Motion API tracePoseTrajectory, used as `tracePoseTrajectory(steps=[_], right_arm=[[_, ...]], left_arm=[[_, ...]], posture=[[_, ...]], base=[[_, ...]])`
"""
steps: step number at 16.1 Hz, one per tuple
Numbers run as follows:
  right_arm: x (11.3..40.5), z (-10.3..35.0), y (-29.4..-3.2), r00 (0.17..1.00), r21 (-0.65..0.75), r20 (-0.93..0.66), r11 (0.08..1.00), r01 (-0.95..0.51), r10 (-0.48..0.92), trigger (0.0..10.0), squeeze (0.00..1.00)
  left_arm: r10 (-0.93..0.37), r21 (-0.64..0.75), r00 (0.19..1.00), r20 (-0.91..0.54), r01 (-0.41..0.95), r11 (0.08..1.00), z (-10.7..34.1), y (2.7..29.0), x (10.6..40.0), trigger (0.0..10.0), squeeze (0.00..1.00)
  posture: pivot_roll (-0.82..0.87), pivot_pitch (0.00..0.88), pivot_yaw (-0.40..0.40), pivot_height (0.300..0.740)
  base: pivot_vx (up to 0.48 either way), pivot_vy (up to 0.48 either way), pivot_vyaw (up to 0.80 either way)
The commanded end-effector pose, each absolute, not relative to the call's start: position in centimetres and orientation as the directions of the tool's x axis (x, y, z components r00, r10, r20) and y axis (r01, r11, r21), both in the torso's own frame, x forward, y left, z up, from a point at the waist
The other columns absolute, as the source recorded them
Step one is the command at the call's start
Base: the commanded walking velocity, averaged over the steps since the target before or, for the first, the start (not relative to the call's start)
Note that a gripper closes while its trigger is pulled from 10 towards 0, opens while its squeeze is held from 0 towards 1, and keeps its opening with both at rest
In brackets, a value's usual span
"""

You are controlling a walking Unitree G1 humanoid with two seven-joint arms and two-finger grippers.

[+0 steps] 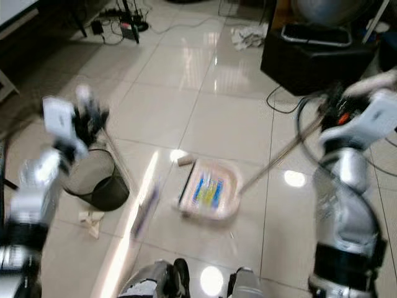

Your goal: Sweep floor

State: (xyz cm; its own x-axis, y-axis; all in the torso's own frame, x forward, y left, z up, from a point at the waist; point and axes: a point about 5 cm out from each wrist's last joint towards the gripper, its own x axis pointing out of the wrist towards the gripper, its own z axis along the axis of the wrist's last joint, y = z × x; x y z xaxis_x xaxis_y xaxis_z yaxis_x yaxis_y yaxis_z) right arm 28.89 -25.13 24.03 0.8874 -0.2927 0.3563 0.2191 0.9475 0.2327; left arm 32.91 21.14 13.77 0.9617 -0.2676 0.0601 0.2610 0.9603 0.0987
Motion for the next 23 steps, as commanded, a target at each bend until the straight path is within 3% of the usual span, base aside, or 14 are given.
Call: tracePoseTrajectory(steps=[1, 6, 18, 23], right_arm=[[28.5, 26.5, -24.5, 0.863, 0.238, 0.433, 0.957, 0.169, -0.260, 10.0, 0.00], [29.1, 29.4, -23.3, 0.863, 0.346, 0.454, 0.936, 0.058, -0.222, 10.0, 0.00], [31.5, 31.1, -22.1, 0.874, 0.331, 0.449, 0.943, 0.031, -0.187, 10.0, 0.00], [32.3, 30.6, -20.9, 0.895, 0.306, 0.420, 0.952, 0.016, -0.150, 10.0, 0.00]], left_arm=[[-0.250, 0.117, 0.966, 0.071, 0.241, 0.963, 14.5, 21.1, 32.6, 10.0, 0.00], [-0.181, 0.121, 0.983, 0.002, 0.180, 0.976, 13.1, 20.7, 30.3, 10.0, 0.00], [-0.129, 0.128, 0.990, 0.048, 0.122, 0.984, 13.7, 18.8, 29.9, 10.0, 0.00], [-0.083, 0.103, 0.996, 0.026, 0.080, 0.992, 13.7, 18.2, 30.2, 10.0, 0.00]], posture=[[-0.02, 0.072, 0.119, 0.740], [0.00, 0.060, 0.110, 0.740], [0.01, 0.057, 0.045, 0.740], [0.01, 0.066, 0.037, 0.740]], base=[[0.000, 0.000, 0.00], [0.000, 0.000, 0.57], [0.000, 0.000, 0.80], [0.208, 0.000, 0.00]])
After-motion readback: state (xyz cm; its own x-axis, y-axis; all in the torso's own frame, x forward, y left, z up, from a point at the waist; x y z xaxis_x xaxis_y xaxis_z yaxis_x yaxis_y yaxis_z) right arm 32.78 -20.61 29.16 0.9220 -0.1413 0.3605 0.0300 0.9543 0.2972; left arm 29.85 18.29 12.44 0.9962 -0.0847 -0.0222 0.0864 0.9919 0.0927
